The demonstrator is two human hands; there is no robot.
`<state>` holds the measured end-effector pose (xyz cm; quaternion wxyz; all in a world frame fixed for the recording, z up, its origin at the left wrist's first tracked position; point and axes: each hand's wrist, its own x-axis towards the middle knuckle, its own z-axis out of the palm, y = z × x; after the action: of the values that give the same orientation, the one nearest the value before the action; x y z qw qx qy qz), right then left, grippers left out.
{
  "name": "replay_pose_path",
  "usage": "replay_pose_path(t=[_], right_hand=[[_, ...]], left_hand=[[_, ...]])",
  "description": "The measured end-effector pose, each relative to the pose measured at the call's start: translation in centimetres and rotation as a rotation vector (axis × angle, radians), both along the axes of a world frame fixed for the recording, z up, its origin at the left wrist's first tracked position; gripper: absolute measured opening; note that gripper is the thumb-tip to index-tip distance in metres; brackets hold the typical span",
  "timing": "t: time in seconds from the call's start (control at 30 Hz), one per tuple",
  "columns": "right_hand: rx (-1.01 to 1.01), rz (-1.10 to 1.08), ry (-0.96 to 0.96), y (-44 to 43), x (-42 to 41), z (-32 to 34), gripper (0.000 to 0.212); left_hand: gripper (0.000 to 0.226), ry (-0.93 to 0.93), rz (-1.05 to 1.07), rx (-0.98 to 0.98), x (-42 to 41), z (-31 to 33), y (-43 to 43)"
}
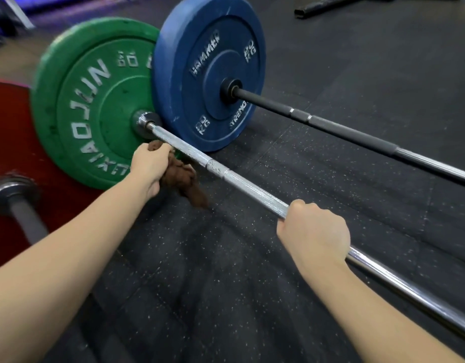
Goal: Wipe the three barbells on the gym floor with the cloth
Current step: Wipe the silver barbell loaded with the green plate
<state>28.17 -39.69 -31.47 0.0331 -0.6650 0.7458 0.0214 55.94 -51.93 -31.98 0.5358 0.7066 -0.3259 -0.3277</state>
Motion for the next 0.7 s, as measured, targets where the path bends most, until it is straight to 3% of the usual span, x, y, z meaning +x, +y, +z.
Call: replay_pose_path(t=[0.1, 0.23, 0.37, 0.47, 0.57, 0.63, 0.7], right_hand=[[0.002, 0.001, -0.005, 0.0, 0.0, 0.0, 0.030], [-0.001, 0.002, -0.017, -0.1, -0.1, -0.2, 0.028], [0.009, 0.007, -0.013, -0.1, 0.0, -0.2, 0.030], [0.008, 0.011, 0.000, -0.1, 0.0, -0.3, 0.033], [0.001, 0.025, -0.006, -0.2, 0.0, -0.4, 0.028], [-0.002, 0.033, -0.016, -0.2, -0.1, -0.5, 0.026], [-0.002, 0.032, -0.033, -0.3, -0.1, -0.6, 0.025]], left_hand=[[0.017, -0.290, 0.106, -0.041, 0.9, 2.2, 0.0], [0.031, -0.442, 0.148, -0.186, 1.5, 8.1, -1.6], [0.047, -0.686, 0.084, -0.160, 0.7, 10.0, -4.9], [0.070, -0.710, -0.125, 0.087, 0.7, 6.2, -7.0], [0.088, -1.099, -0.355, 0.463, 0.6, 2.4, -8.1], [0.082, -1.218, -0.464, 0.545, -0.1, 2.7, -8.4], [0.069, -1.203, -0.583, 0.603, 0.1, 3.7, -9.1]])
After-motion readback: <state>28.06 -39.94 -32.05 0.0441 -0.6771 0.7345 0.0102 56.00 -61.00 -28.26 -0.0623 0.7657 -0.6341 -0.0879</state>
